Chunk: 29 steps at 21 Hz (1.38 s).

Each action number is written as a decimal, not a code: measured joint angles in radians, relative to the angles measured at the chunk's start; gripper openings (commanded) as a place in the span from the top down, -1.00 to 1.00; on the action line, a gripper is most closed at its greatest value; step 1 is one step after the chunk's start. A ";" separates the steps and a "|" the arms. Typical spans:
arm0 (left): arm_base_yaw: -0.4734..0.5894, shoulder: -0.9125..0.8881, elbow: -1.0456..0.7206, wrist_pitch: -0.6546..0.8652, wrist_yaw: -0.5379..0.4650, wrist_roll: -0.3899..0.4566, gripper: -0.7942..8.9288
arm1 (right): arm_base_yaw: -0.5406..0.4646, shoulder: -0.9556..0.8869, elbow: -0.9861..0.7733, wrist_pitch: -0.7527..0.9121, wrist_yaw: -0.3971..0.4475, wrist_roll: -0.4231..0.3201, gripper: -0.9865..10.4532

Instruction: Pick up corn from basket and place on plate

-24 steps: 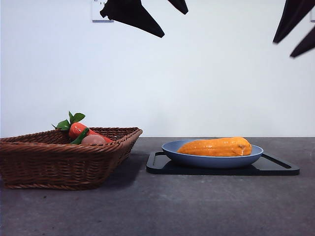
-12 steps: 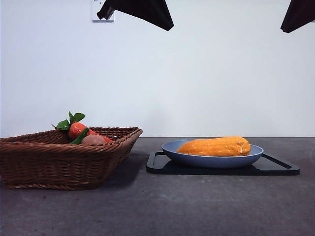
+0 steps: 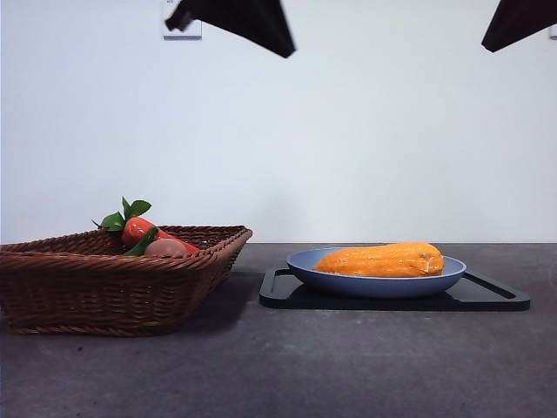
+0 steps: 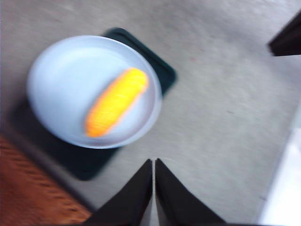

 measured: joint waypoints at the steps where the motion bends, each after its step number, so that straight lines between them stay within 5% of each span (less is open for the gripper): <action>1: 0.032 -0.018 0.000 0.015 -0.002 0.013 0.82 | 0.000 0.000 0.000 0.017 0.000 0.000 0.82; 7: 0.313 -0.312 -0.056 0.185 -0.008 0.075 0.82 | 0.000 0.000 0.000 0.106 0.000 -0.002 0.82; 15: 0.711 -0.834 -0.662 0.584 -0.011 0.054 0.82 | 0.000 0.000 0.000 0.240 0.000 -0.003 0.82; 21: 0.747 -1.107 -1.133 0.813 -0.027 0.027 0.82 | 0.000 0.000 0.000 0.320 0.000 -0.003 0.82; 29: 0.747 -1.363 -1.436 0.809 -0.079 0.016 0.82 | 0.000 0.000 0.000 0.389 0.000 -0.004 0.82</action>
